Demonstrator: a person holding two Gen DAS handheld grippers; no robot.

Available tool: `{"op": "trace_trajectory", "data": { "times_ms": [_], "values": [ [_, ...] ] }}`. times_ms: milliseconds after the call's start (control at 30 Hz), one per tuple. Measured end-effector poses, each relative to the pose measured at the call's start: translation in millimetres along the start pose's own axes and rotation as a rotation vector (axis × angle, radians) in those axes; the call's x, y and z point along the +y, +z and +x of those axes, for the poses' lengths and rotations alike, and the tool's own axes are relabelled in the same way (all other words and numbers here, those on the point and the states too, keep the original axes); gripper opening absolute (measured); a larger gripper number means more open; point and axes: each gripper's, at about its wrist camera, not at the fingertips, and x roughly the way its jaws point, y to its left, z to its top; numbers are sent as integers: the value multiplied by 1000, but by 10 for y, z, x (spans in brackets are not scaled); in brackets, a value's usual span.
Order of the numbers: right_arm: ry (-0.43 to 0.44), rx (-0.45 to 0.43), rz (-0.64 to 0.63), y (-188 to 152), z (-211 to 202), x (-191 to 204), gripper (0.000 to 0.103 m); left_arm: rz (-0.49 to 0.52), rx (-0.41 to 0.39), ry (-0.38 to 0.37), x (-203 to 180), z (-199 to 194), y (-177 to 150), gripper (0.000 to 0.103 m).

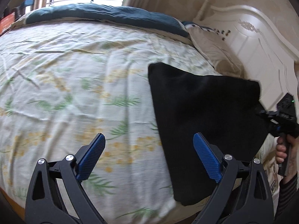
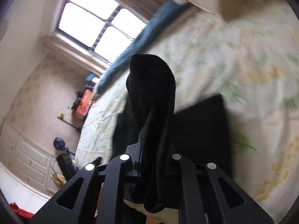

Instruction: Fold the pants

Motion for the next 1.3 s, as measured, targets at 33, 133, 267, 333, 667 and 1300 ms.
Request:
{"op": "trace_trajectory", "data": {
  "times_ms": [33, 133, 267, 333, 667, 1300],
  "values": [
    [-1, 9, 17, -25, 30, -85, 12, 8, 8, 0, -35, 39, -1, 95],
    [45, 5, 77, -103, 119, -263, 12, 17, 30, 2, -103, 126, -23, 95],
    [76, -4, 89, -132, 106, -320, 12, 9, 45, -3, -115, 169, -41, 95],
    [80, -6, 86, -128, 76, -327, 12, 11, 48, -1, -126, 187, -38, 95],
    [139, -19, 136, -180, -98, -589, 18, -1, 67, -44, -122, 205, -54, 95],
    [89, -15, 100, -415, -374, -638, 75, -310, 234, -518, 178, 406, -186, 95]
  ]
}}
